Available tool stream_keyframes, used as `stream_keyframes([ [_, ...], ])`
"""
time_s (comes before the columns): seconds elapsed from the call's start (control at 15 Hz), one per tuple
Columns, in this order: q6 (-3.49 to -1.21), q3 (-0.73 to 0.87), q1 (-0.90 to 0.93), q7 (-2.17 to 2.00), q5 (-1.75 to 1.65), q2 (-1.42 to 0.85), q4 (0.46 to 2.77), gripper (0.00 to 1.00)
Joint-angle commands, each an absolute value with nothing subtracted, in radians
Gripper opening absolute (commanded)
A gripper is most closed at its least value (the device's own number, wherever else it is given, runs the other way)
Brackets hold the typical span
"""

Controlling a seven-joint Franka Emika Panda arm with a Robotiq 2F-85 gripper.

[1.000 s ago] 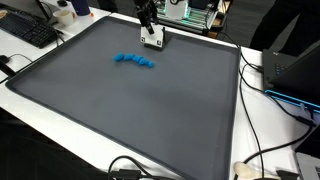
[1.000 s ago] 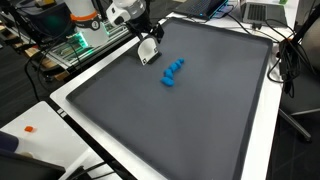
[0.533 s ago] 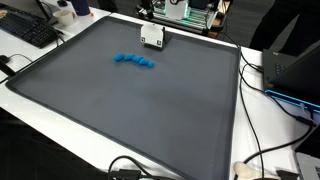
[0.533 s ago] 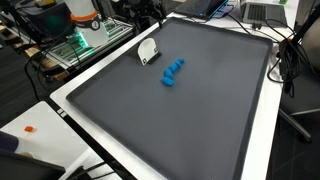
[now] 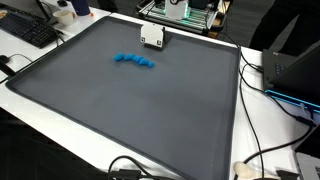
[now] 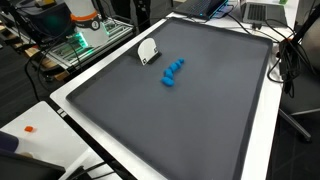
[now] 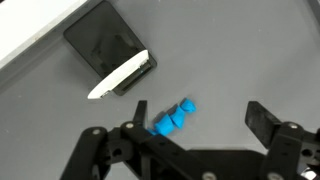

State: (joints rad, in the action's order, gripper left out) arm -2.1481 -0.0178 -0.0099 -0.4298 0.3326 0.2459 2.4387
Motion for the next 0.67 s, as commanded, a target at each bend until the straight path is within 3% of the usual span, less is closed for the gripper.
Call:
stream_keyframes([
  [0.0,-2.1,-0.028,0.0,-0.306,0.26,0.209,2.373,1.0],
  [0.6,-2.127,-0.031,0.013,-0.163,0.186,0.184,2.336,1.0],
])
